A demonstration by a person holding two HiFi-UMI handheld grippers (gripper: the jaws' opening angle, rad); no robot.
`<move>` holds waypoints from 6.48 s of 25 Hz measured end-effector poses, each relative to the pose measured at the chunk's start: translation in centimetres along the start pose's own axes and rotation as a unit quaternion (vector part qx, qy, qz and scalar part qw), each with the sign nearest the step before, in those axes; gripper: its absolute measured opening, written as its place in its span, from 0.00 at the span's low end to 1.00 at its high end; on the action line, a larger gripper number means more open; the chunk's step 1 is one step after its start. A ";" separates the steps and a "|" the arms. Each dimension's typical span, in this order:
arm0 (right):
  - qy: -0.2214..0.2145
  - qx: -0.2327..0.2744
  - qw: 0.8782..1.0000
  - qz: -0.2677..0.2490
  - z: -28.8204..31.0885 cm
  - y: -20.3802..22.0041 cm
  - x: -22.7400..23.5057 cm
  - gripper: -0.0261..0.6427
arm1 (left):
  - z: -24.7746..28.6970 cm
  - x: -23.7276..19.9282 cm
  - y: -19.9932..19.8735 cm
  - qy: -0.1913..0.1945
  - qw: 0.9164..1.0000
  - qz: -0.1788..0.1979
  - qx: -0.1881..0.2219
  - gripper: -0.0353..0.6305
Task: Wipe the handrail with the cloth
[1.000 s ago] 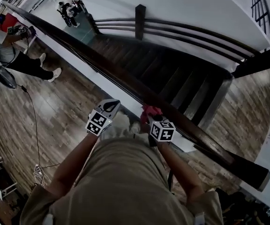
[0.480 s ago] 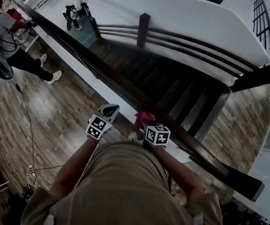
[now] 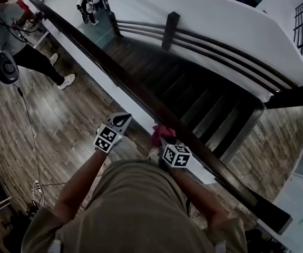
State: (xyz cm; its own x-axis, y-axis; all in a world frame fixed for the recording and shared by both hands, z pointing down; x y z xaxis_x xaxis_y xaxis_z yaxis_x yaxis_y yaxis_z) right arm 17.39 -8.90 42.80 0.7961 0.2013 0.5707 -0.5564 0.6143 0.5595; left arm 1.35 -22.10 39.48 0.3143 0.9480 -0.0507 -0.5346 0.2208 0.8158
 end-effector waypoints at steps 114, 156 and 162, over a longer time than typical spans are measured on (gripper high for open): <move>0.040 0.251 0.967 -0.028 44.9 -10.0 -23.2 0.18 | -10.8 -41.0 6.7 0.057 0.996 0.037 -0.061 0.08; 0.114 0.234 0.965 -0.033 8.7 2.5 0.7 0.18 | -2.7 -1.9 2.1 0.109 0.992 0.047 -0.047 0.08; 0.150 0.243 0.958 -0.029 5.0 4.0 2.6 0.18 | -1.0 -1.0 2.6 0.153 0.985 0.071 -0.046 0.08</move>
State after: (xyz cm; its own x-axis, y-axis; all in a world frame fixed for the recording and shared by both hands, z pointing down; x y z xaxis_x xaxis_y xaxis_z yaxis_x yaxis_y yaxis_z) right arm 16.06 -9.70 49.57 0.8211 0.4326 0.3724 -0.4963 0.2186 0.8402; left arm -1.19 -22.19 41.09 -0.0113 0.9924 -0.1223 -0.6291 0.0880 0.7723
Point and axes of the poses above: the fingertips, and each gripper's own axes: z forward along the fingers, x to its right, y out of its underside, the point moved 5 cm from there along -z, backward along the fingers, and after that the axes turned 2 degrees about z, right-handed, at the moved point
